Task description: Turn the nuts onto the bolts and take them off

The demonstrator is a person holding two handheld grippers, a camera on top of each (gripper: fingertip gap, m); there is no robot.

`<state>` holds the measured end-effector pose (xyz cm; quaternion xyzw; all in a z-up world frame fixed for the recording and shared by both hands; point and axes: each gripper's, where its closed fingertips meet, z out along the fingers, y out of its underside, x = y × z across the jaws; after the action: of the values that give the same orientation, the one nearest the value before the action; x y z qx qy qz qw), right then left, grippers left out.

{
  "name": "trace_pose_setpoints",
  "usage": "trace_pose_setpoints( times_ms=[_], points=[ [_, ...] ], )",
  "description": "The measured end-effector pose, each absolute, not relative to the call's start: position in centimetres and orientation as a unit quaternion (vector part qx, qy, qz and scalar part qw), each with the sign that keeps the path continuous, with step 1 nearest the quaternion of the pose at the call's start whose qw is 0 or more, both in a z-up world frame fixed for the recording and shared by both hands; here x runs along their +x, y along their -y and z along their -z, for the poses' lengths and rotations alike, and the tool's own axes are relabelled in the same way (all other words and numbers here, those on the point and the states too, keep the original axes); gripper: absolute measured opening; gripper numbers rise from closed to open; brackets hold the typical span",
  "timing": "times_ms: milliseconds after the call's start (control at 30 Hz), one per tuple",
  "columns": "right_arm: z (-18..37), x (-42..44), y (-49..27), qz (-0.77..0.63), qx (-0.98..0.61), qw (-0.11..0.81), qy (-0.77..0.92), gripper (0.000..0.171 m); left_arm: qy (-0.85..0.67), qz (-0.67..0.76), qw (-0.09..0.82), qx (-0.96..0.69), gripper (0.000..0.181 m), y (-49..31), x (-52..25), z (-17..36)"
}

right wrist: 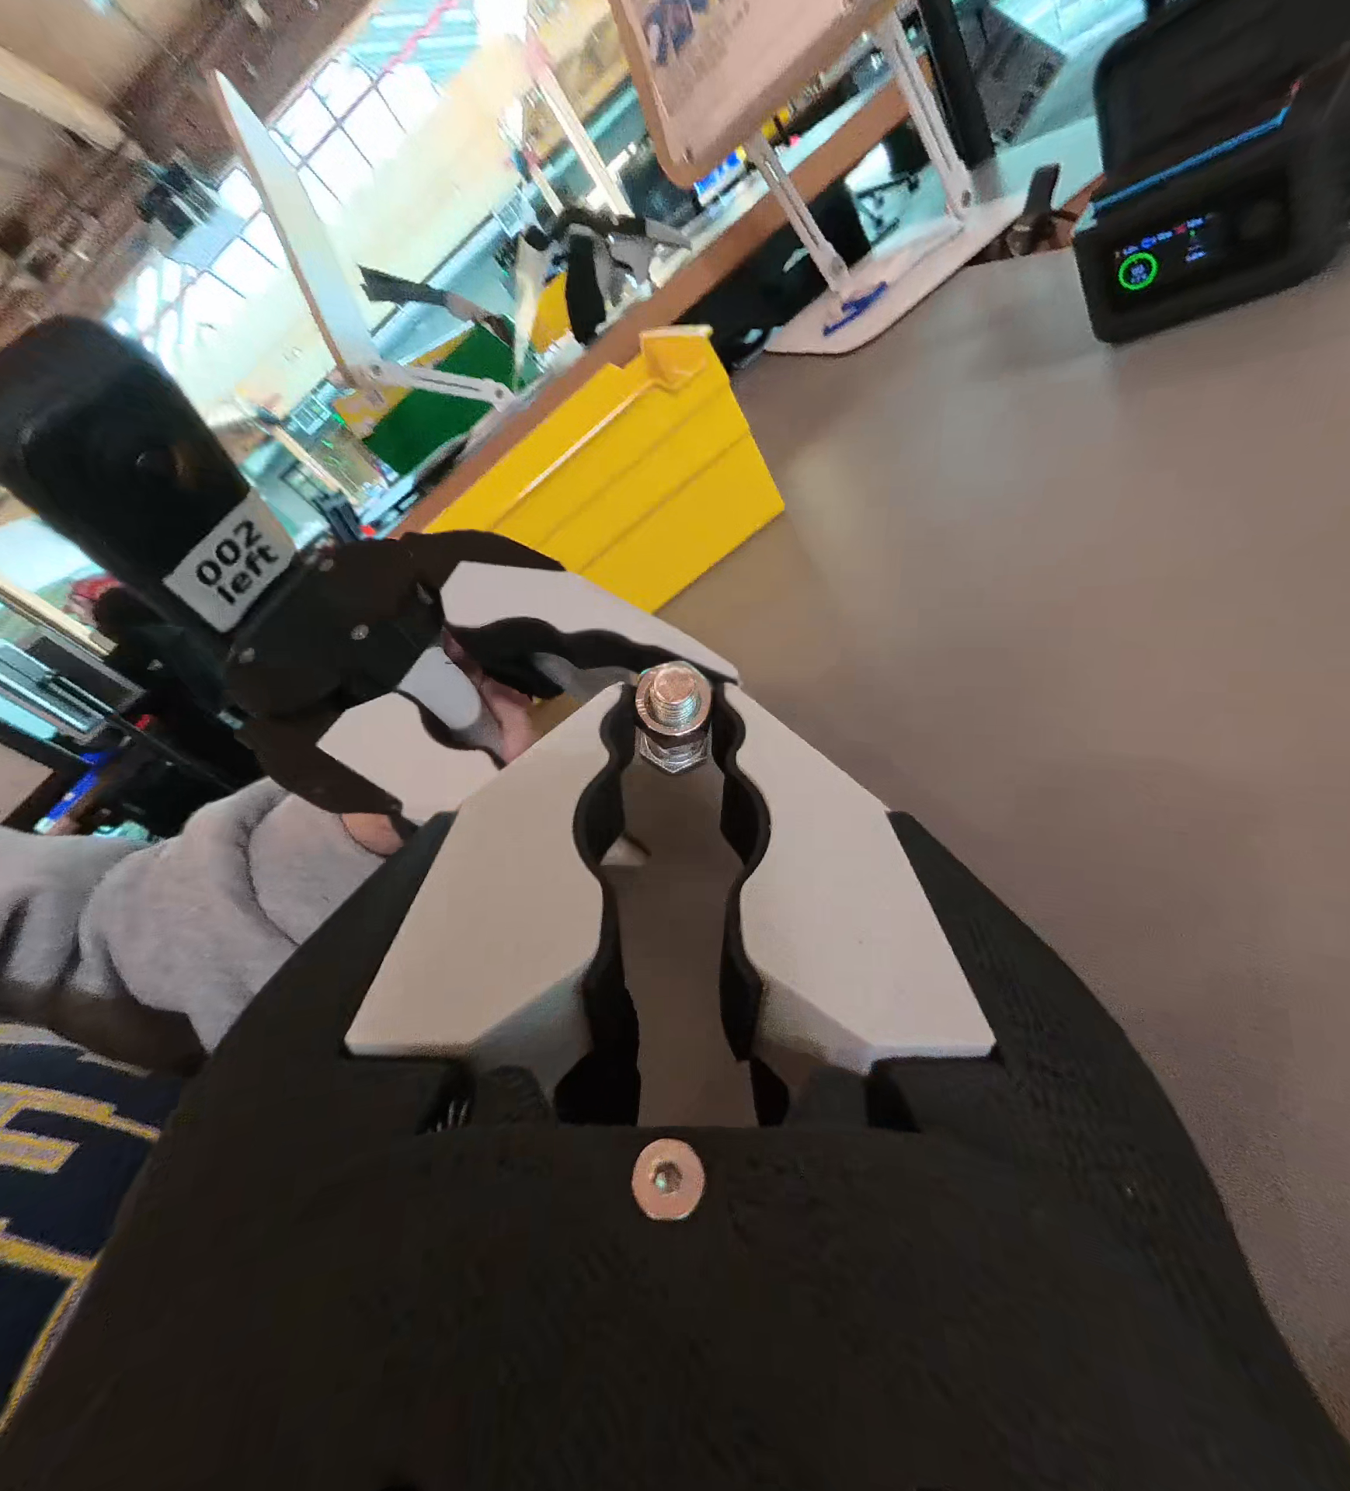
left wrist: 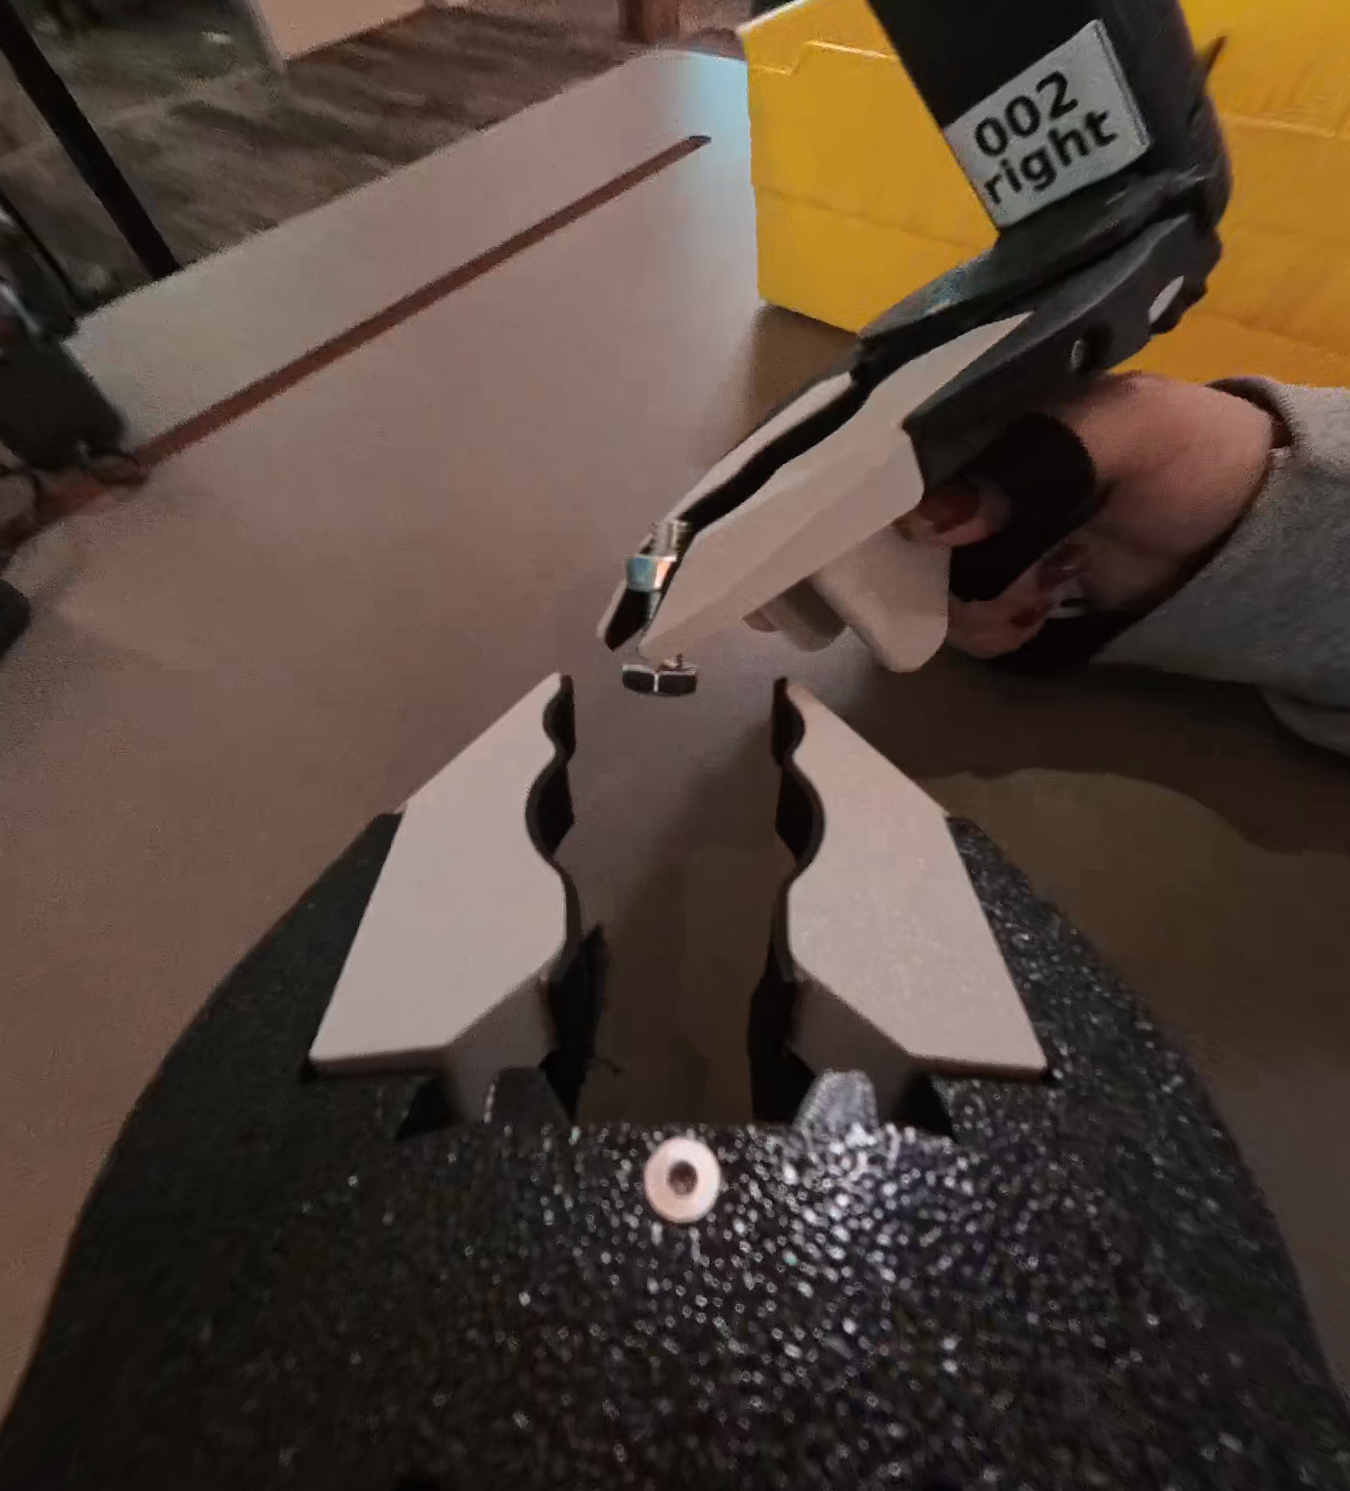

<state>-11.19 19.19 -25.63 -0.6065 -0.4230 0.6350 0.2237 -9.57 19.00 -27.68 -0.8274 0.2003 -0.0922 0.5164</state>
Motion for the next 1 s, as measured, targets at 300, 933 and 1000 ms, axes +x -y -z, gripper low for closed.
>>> trace_pose_setpoints(
  times_ms=[300,933,1000],
  points=[
    [24.4,-10.9,-19.1,-0.696,-0.577,0.199,0.379,0.017,-0.198,0.082,0.540,-0.814,0.019,-20.1,-9.3,27.1],
    [29.0,-8.6,-15.3,-0.525,-0.542,0.218,0.619,0.075,-0.473,-0.094,0.511,-0.711,0.016,-19.5,-9.9,32.0],
    [27.0,-8.6,-14.6,-0.546,-0.482,0.278,0.627,0.066,-0.466,-0.083,0.511,-0.717,0.016,-19.4,-9.9,32.0]
  ],
)
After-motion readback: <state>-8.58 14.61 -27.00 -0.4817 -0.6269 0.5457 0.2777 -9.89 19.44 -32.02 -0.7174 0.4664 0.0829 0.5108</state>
